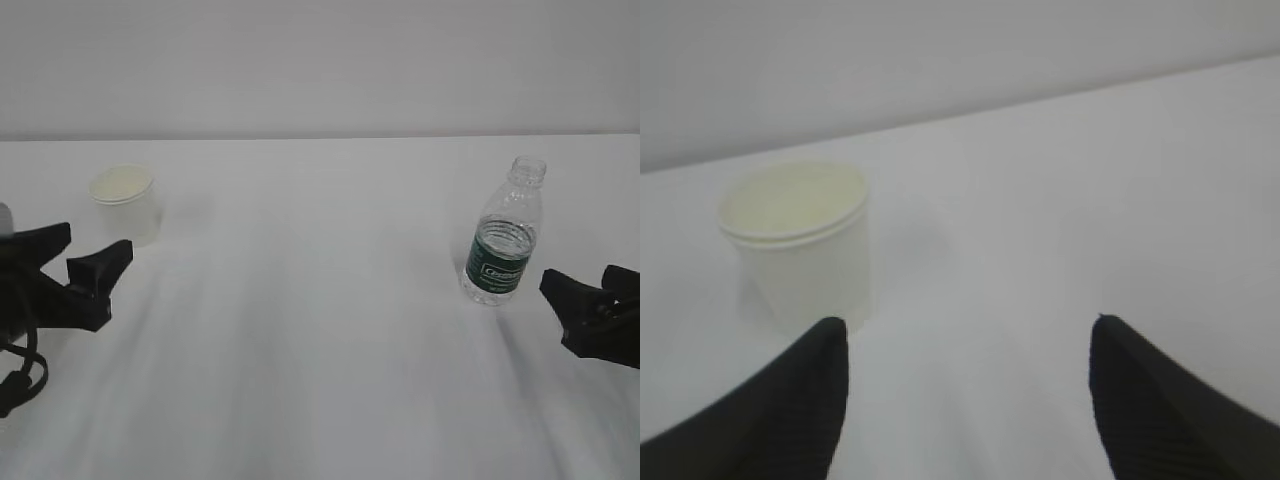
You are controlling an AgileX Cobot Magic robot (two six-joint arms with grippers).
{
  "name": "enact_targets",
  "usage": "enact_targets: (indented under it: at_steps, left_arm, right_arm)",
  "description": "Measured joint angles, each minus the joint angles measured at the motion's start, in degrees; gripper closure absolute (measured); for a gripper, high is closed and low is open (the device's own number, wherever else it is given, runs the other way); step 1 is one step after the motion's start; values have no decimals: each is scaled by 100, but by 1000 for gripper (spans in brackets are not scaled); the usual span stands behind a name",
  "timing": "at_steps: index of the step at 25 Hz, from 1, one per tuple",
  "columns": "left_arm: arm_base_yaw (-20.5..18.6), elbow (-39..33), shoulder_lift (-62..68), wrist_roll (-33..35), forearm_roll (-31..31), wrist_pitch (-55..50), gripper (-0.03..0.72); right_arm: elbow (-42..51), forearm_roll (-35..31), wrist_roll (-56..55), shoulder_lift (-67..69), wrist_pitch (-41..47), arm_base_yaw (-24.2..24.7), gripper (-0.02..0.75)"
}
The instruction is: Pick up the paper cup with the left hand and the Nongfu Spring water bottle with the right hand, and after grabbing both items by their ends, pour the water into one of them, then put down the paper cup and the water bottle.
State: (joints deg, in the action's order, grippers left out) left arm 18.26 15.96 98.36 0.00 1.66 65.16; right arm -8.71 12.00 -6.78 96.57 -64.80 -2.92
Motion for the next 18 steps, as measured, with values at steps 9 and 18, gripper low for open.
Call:
enact_targets:
  at_steps: [9, 18]
  left_arm:
    - [0, 0, 363, 0, 205, 5, 154]
    - [0, 0, 363, 0, 227, 18, 164]
  right_arm:
    - [-345, 49, 31, 520, -65, 0, 185]
    - [-747, 240, 31, 1252, -78, 0, 66]
